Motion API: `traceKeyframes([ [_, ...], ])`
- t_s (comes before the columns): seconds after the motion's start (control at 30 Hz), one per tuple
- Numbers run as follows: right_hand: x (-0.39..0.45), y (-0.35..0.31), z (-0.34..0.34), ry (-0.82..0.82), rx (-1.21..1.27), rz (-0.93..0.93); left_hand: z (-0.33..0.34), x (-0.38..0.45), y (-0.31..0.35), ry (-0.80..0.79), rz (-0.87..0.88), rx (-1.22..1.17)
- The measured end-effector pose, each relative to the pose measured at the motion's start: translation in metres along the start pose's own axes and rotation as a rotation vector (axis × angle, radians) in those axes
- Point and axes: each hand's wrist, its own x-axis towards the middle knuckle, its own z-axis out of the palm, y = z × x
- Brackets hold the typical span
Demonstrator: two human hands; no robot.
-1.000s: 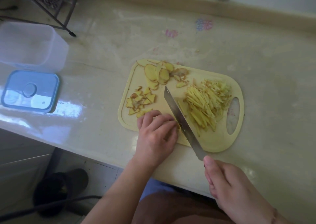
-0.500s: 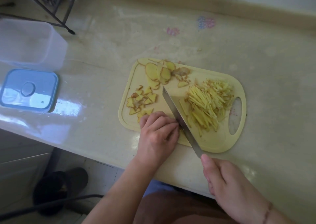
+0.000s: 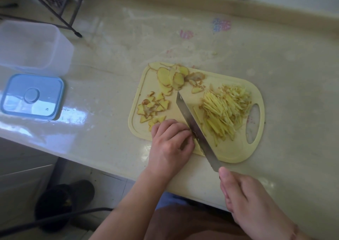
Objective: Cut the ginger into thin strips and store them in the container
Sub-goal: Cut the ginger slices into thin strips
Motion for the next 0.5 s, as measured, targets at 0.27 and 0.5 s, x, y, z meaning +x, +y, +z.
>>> traceKeyframes([
  [0.27,0.009,-0.008,0.005,0.043,-0.056,-0.027,0.0,0.001,0.0,0.001,-0.001,0.008],
  [0.5,0.012,-0.008,-0.004,0.071,-0.049,-0.038,-0.004,-0.004,-0.001,0.017,-0.012,-0.021],
])
